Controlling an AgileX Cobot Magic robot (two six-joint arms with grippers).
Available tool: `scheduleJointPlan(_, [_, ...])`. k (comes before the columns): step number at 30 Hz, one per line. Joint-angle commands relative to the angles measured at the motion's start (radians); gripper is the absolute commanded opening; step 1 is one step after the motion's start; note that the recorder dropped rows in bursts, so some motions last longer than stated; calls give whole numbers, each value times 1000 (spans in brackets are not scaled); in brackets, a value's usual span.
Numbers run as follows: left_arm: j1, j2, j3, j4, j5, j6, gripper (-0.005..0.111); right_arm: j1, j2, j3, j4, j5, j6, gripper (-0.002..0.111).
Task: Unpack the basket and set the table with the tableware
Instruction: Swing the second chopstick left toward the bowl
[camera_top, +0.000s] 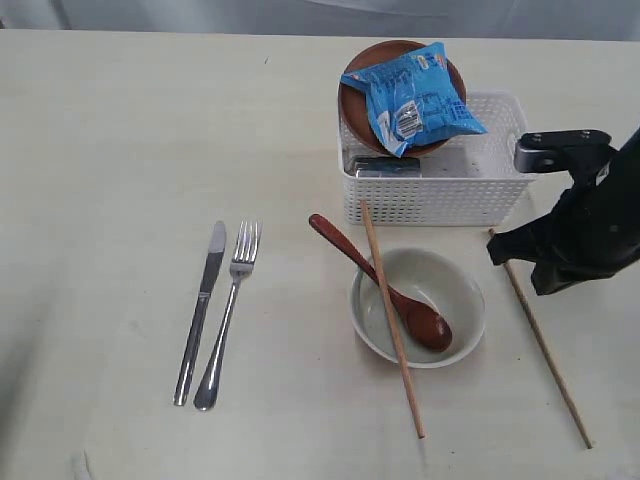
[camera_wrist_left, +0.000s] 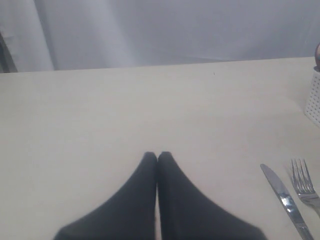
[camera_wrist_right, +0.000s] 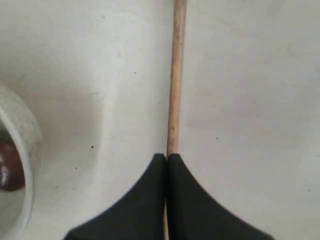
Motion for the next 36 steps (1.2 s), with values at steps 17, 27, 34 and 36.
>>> scheduleJointPlan(17, [3,-3,4,3,-2,6,0,3,173,16,18,-94,-170,43])
scheduleJointPlan(27, [3,-3,4,3,-2,6,0,94,184,16,-11,-134,-190,0])
scheduleJointPlan(34, [3,-3,4,3,-2,6,0,94,154,-43,-26,36,-152,0])
scheduleJointPlan(36, [3,-3,4,3,-2,6,0,94,133,-43,-26,47,-150,0])
